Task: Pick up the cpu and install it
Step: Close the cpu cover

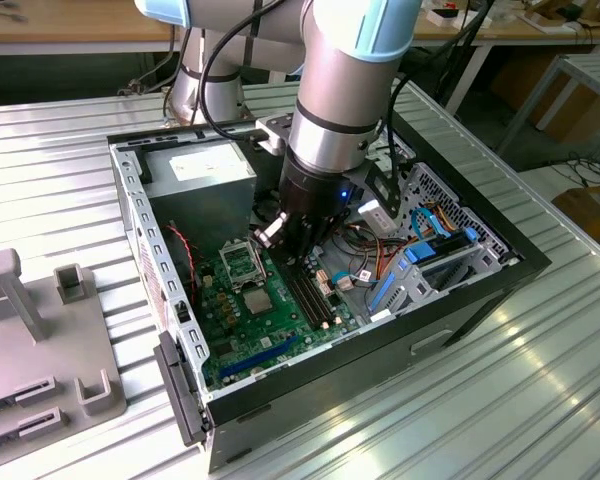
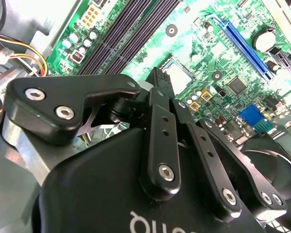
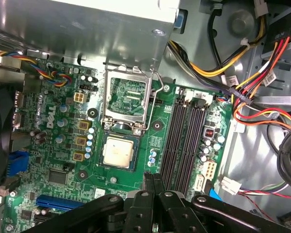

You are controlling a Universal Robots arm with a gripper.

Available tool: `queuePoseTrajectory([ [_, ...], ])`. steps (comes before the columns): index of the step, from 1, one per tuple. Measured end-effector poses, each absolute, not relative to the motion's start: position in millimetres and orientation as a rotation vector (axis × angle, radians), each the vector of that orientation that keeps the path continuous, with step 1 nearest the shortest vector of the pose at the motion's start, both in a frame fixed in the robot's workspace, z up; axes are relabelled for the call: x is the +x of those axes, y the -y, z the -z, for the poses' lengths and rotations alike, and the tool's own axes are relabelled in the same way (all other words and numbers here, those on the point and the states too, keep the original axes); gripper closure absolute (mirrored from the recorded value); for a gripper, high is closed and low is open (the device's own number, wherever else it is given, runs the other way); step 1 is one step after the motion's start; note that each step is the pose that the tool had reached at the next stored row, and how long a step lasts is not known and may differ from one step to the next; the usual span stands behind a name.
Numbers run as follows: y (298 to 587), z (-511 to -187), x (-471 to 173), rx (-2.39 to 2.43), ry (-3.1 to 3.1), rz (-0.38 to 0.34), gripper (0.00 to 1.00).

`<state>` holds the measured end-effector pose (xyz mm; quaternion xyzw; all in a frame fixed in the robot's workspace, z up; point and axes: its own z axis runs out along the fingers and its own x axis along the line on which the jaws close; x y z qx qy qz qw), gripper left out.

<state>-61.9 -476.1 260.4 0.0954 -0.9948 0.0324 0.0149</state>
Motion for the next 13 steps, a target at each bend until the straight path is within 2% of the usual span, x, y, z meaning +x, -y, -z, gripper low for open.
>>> queuePoseTrajectory([
  [13, 476.1, -260.4, -61.5, 0.297, 3.105, -0.103, 0.89],
])
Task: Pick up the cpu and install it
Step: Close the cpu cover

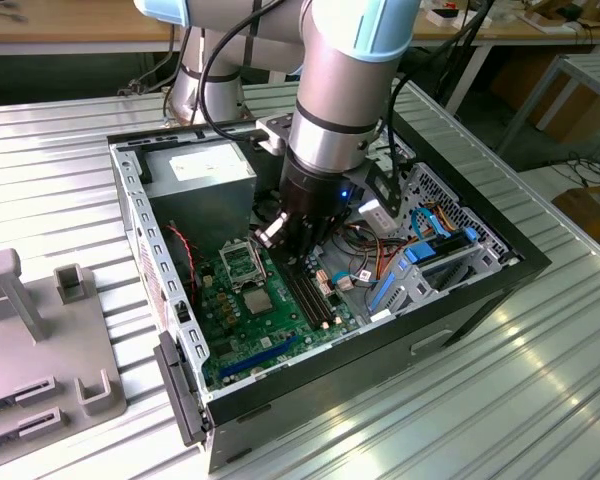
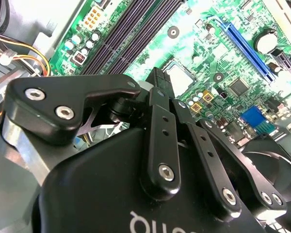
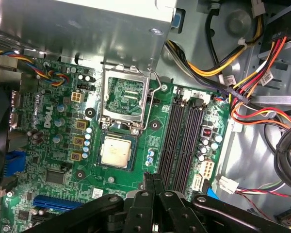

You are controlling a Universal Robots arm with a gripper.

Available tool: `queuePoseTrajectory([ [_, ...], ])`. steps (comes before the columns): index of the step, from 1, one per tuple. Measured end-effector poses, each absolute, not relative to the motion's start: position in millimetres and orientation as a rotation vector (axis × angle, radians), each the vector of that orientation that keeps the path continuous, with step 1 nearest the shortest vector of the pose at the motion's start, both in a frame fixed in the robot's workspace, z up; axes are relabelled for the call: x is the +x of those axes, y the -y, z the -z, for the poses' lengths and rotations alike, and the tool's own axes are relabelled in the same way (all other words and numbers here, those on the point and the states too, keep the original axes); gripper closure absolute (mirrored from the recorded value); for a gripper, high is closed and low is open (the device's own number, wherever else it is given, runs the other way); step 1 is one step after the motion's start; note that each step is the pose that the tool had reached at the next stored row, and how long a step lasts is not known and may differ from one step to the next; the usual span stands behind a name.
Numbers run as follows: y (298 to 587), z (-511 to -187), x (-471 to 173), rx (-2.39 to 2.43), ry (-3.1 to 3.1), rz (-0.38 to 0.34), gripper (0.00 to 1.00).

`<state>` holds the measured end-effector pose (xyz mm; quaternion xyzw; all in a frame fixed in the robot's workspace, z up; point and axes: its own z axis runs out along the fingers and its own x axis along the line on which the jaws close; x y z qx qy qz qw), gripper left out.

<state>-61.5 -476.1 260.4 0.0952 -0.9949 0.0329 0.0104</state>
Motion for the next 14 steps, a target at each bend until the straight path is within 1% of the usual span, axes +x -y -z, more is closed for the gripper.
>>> queuePoseTrajectory([
  [7, 476.1, -260.3, -55.6, 0.301, 3.105, -0.102, 0.89],
  [14, 476.0, -260.1, -51.0, 0.417, 3.094, -0.102, 0.89],
])
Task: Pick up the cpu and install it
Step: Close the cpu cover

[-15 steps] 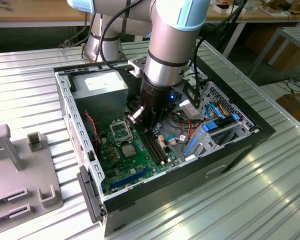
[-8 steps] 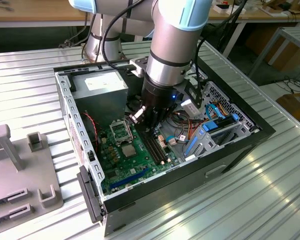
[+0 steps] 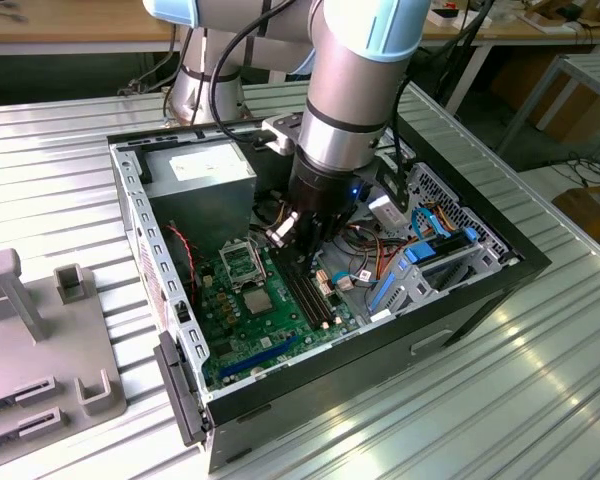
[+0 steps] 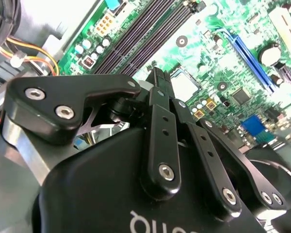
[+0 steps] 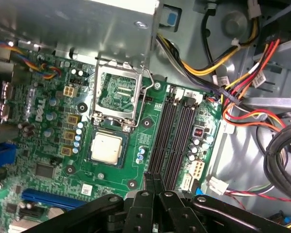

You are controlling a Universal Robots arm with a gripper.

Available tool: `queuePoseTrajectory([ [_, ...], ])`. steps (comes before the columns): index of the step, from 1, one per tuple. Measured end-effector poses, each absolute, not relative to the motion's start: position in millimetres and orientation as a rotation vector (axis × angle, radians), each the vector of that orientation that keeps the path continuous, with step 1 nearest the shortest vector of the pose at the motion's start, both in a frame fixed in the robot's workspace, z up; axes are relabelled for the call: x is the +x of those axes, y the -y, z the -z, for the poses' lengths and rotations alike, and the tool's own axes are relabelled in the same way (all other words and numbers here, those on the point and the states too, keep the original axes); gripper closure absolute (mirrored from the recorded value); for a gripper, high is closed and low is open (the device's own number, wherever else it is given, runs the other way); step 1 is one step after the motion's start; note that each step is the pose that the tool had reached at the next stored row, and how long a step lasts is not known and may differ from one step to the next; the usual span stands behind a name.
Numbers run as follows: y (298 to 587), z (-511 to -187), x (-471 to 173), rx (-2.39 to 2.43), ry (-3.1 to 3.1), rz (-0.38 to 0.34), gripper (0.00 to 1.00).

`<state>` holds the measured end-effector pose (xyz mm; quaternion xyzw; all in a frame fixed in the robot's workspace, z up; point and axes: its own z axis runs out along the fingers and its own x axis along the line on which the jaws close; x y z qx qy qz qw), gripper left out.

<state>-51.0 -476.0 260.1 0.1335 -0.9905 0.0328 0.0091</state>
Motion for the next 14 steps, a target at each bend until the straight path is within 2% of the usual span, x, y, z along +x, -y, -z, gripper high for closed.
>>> queuePoseTrajectory([
  [4, 476.0, -262.5, -51.0, 0.449, 3.091, -0.094, 0.89],
  [14, 475.7, -267.7, -50.6, 0.541, 3.088, 0.008, 0.89],
])
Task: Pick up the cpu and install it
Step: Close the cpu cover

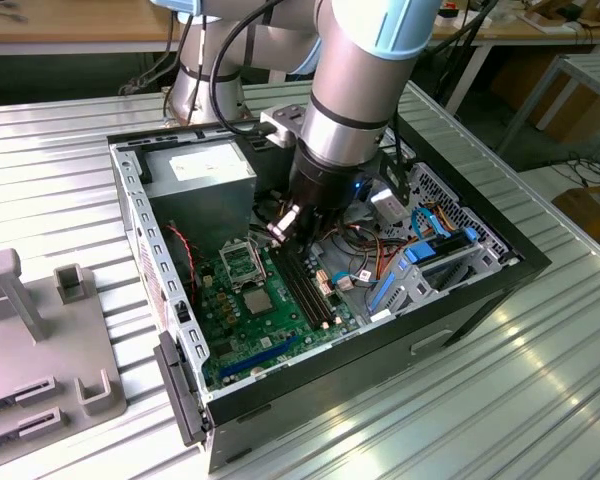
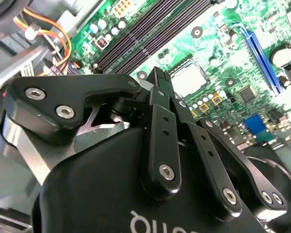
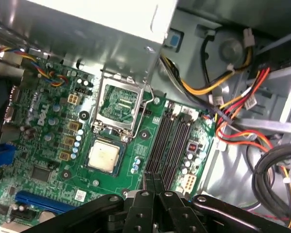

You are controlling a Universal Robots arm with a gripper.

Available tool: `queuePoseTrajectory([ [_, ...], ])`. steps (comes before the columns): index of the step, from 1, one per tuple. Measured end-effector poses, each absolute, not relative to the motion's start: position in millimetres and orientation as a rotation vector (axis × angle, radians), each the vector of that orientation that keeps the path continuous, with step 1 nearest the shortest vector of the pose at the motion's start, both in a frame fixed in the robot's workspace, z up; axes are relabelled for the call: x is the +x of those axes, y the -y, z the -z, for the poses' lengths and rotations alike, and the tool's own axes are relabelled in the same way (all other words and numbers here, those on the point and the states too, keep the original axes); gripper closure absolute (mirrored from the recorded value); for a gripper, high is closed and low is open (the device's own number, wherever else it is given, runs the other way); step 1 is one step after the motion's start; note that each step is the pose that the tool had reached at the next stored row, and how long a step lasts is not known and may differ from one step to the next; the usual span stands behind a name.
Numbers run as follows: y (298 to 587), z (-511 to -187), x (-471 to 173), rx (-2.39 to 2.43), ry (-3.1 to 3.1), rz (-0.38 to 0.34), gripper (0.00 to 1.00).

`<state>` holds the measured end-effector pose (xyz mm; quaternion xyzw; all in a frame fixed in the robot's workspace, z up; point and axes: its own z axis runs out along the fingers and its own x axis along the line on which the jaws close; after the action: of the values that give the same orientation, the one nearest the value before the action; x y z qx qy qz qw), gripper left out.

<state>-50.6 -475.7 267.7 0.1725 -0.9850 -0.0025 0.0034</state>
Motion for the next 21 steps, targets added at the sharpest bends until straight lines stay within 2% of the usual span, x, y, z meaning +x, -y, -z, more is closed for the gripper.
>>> queuePoseTrajectory([
  [21, 472.7, -265.2, -41.3, 0.937, 2.992, 0.014, 0.89],
])
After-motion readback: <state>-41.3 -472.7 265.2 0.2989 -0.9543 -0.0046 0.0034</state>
